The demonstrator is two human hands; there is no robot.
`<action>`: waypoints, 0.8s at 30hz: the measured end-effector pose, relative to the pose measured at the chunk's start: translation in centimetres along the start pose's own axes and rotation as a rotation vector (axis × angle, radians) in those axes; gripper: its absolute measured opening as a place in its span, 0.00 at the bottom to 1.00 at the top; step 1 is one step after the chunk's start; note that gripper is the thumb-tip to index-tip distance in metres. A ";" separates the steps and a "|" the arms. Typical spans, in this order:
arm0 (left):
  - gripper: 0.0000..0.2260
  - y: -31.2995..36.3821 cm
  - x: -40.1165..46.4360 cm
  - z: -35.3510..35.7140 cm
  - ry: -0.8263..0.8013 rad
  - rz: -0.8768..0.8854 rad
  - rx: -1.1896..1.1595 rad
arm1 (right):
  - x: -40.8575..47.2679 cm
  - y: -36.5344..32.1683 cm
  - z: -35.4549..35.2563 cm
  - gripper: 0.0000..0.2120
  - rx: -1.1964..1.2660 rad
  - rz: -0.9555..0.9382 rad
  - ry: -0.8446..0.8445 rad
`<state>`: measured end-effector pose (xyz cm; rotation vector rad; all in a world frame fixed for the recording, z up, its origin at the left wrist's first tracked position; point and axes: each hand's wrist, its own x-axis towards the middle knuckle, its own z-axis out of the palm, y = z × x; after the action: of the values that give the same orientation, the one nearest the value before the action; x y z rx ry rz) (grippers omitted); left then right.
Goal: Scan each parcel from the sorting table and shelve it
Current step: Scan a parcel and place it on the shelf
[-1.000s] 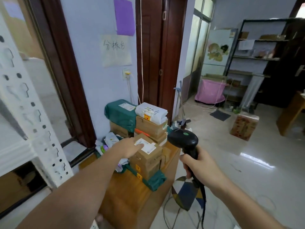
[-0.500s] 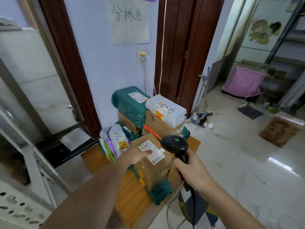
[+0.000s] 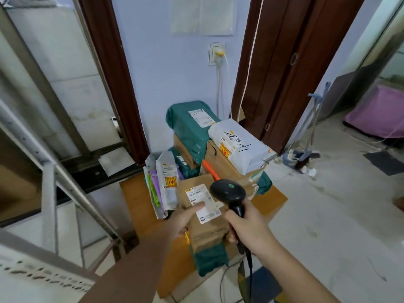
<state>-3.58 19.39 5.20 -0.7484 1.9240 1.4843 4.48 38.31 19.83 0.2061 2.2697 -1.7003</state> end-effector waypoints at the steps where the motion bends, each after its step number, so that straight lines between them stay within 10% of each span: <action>1: 0.41 -0.2 0.2 0.2 0.006 0.005 -0.034 | 0.1 0.3 -0.2 0.07 0.006 0.005 -0.017; 8: 0.30 -0.4 -2.0 0.9 0.085 0.038 -0.180 | 0.0 1.0 -1.1 0.08 0.039 0.020 -0.074; 14: 0.44 3.1 -4.9 -1.2 0.173 0.336 -0.241 | -1.1 -1.1 -1.4 0.02 -0.030 -0.112 -0.001; 24: 0.40 9.8 -10.1 -3.0 0.266 0.645 -0.156 | -2.7 -5.8 -0.6 0.01 0.062 -0.282 0.100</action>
<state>-4.33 19.41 19.58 -0.4134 2.4174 2.0125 5.26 37.32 26.15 -0.0192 2.4139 -1.9399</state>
